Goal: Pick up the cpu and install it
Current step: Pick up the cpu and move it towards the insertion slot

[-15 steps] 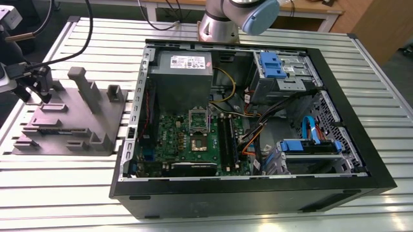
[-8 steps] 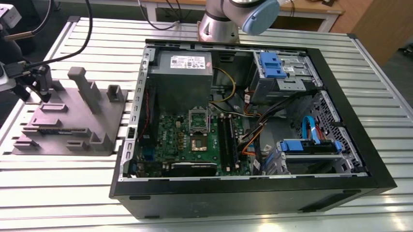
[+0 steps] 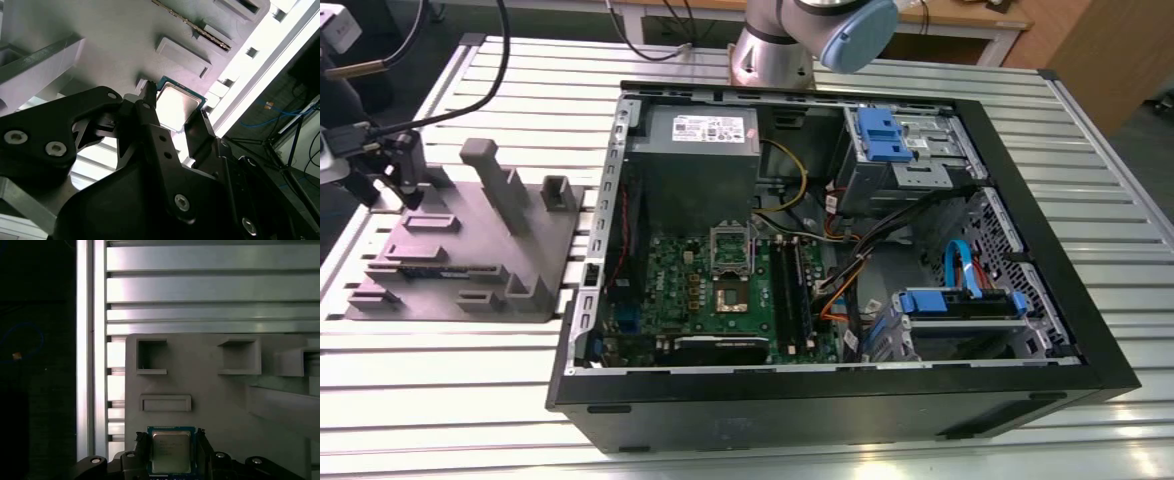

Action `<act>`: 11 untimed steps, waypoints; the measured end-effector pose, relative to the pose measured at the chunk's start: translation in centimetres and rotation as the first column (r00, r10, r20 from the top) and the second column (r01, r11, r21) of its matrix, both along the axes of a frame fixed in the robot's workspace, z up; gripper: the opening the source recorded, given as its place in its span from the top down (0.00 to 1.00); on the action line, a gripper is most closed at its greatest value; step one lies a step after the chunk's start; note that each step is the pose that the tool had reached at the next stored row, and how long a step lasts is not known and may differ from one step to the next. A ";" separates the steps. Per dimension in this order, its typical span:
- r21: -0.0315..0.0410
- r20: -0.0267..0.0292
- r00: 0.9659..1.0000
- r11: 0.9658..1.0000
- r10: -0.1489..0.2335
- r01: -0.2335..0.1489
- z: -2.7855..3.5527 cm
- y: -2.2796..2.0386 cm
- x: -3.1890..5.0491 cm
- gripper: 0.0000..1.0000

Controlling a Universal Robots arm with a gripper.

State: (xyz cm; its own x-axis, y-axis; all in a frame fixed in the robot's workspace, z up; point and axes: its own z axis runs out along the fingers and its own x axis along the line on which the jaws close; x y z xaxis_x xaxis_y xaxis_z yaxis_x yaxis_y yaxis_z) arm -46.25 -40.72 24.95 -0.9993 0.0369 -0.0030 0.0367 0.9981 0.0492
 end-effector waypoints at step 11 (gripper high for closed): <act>0.000 0.000 1.000 1.000 0.000 0.000 0.60 0.00 0.00 0.53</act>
